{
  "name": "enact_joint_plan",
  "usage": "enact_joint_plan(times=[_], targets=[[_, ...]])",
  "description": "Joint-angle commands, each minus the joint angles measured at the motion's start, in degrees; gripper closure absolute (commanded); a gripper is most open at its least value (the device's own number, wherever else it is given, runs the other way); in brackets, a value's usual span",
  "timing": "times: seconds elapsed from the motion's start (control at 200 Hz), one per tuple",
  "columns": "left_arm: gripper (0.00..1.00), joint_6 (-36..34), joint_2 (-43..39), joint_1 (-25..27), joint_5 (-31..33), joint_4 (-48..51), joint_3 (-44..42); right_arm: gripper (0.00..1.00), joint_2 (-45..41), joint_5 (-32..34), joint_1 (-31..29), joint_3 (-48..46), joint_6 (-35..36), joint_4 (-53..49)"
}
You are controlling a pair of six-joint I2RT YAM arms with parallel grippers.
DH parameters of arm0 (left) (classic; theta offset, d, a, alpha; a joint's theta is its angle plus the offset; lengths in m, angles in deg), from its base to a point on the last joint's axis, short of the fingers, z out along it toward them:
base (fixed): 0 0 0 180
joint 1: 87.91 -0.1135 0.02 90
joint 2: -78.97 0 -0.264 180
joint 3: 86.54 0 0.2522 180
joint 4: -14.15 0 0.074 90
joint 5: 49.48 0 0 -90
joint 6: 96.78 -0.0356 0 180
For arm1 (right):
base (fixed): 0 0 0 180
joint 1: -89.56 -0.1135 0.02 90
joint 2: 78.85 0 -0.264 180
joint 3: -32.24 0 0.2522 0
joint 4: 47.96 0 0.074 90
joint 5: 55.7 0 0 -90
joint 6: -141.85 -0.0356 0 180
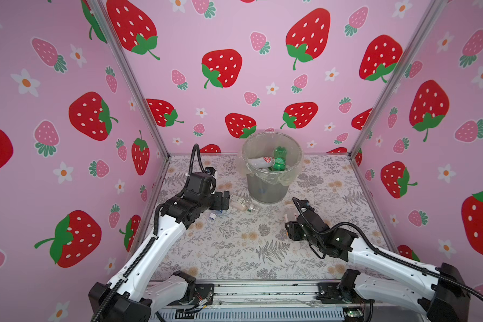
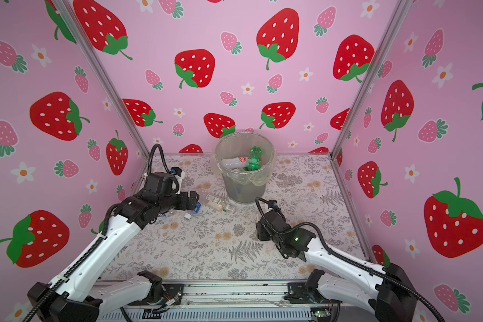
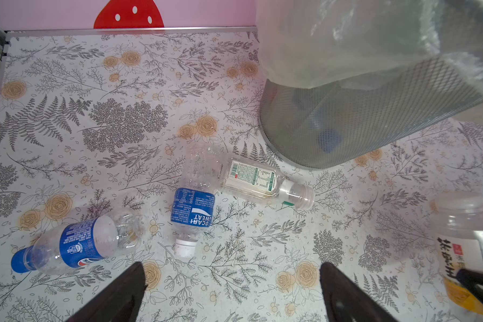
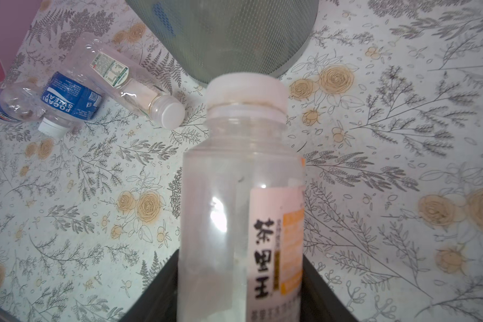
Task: Throw the plastic bottles in the bin
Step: 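Lift the tea bottle upright with the right gripper toward the bin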
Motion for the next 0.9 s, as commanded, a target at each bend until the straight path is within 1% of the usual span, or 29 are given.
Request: enact_joint_plan(times=[0.0, 0.26, 0.545, 0.58, 0.84, 0.895], targets=[[0.01, -0.4, 0.7, -0.3, 1.0, 0.6, 1.2, 0.43, -1.2, 2.2, 2.6, 2.7, 2.6, -3.3], [0.01, -0.6, 1.4, -0.3, 2.0, 0.8, 1.3, 0.43, -4.1, 1.8, 7.0, 7.0, 6.2, -5.0], [0.01, -0.7, 1.7, -0.4, 2.6, 0.9, 1.3, 0.43, -5.5, 3.1, 8.9, 12.4, 9.4, -6.0], [0.01, -0.7, 1.9, -0.4, 2.5, 1.0, 1.3, 0.43, -7.4, 3.2, 8.9, 12.7, 9.8, -5.4], [0.01, -0.6, 2.4, -0.5, 2.2, 1.1, 1.5, 0.45, -10.1, 2.5, 9.0, 13.0, 11.3, 1.9], [0.01, -0.7, 2.5, -0.5, 2.1, 1.1, 1.5, 0.42, -10.5, 2.3, 8.9, 13.3, 11.8, 3.1]])
